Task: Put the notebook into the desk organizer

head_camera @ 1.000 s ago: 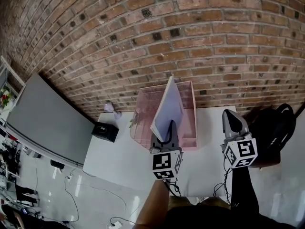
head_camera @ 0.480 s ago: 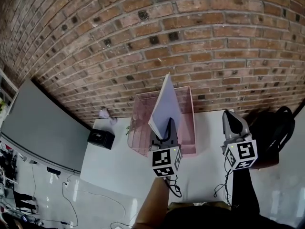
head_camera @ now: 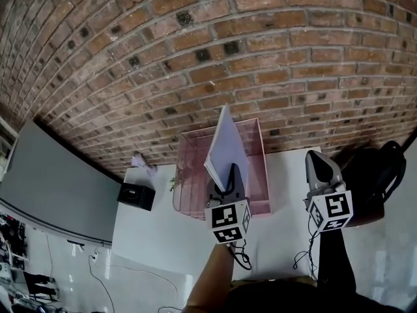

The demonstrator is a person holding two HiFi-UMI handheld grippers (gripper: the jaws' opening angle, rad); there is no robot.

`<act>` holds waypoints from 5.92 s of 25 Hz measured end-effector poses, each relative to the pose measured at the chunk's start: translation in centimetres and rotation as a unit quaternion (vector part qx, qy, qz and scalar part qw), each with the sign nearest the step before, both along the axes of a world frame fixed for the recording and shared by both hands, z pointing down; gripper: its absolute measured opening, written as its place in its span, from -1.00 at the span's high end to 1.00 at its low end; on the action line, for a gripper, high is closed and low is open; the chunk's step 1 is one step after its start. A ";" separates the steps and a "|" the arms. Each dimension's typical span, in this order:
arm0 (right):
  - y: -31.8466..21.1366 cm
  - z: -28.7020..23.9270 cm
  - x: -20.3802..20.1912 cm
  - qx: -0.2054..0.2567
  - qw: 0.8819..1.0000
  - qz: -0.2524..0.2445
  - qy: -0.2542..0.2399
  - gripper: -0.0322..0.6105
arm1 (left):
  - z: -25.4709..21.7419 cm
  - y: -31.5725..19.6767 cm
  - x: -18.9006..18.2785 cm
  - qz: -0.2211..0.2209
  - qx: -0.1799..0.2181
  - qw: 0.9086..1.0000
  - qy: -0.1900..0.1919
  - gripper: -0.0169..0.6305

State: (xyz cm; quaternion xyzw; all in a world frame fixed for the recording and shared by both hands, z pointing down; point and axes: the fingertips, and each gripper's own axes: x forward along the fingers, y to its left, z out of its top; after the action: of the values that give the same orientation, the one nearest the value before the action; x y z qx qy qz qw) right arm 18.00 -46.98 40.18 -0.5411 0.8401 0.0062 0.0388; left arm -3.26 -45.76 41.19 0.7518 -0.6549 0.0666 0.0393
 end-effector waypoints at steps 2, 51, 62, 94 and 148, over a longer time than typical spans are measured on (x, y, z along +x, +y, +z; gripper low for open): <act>-0.2 0.3 -0.2 -0.002 1.000 -0.001 -0.001 0.89 | 0.3 -0.1 0.0 0.000 -0.005 1.000 -0.004 0.83; -0.9 2.8 1.2 -0.026 1.000 -0.005 0.006 0.89 | 6.1 -0.5 2.1 -0.024 -0.034 0.994 -0.101 0.71; -0.7 2.9 1.5 -0.026 1.000 -0.005 0.008 0.89 | 6.8 -0.3 2.1 -0.026 -0.047 0.994 -0.094 0.57; 8.9 1.6 -3.5 -0.018 0.997 -0.073 -0.012 0.89 | 0.2 9.7 0.1 0.019 0.015 0.997 -0.067 0.41; 29.5 -4.0 -12.3 0.051 0.998 -0.037 0.012 0.89 | -5.2 29.0 -7.5 0.077 0.092 0.992 -0.039 0.92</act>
State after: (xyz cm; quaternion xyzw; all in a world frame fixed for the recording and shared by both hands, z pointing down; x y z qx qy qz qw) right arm 5.74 -17.44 36.22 -0.5067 0.8586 0.0541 0.0563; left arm -10.79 -16.78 36.01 0.7971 -0.5996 0.0386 -0.0607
